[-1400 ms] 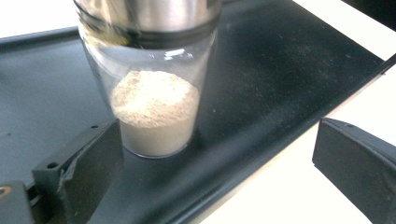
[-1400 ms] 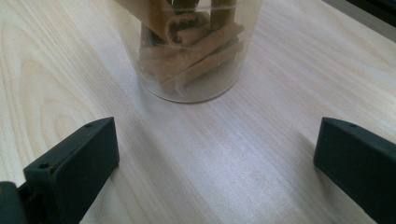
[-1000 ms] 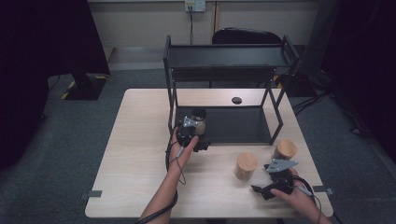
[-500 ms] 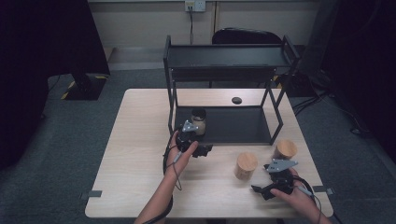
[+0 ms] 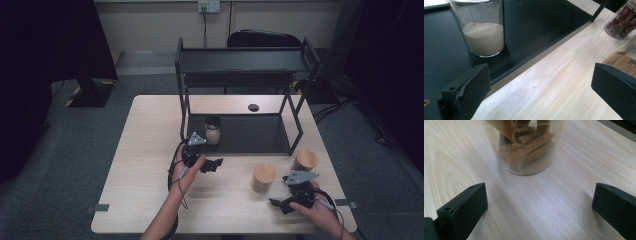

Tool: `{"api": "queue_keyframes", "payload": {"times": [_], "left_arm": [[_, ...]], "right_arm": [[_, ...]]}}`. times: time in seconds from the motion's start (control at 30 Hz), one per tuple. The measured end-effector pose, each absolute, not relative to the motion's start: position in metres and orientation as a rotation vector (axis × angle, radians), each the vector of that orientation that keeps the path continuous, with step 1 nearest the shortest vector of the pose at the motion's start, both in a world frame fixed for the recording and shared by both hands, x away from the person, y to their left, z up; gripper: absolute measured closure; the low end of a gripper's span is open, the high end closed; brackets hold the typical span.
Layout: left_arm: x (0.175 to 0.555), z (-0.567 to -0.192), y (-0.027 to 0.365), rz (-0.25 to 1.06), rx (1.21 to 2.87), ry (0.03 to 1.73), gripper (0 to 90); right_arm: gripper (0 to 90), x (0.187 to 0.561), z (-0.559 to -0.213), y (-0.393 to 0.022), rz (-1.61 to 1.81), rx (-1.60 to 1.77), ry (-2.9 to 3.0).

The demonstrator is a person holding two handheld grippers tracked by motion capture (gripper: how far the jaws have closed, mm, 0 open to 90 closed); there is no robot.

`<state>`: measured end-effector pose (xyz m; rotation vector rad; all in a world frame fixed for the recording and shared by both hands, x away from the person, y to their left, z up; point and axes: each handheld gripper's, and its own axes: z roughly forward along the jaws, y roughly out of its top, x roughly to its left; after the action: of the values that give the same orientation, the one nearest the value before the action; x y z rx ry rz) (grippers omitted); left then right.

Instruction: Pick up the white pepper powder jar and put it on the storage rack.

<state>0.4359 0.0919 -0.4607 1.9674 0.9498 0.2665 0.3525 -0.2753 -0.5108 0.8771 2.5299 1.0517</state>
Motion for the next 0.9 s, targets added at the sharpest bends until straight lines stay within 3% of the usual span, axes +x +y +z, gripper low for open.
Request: {"api": "queue_keyframes", "payload": {"times": [0.9], "left_arm": [[0.424,-0.461,0.106,0.269,1.954,0.941,1.8]], "right_arm": [[0.0,0.353,-0.511,-0.275,1.052,0.876,2.530]]}}
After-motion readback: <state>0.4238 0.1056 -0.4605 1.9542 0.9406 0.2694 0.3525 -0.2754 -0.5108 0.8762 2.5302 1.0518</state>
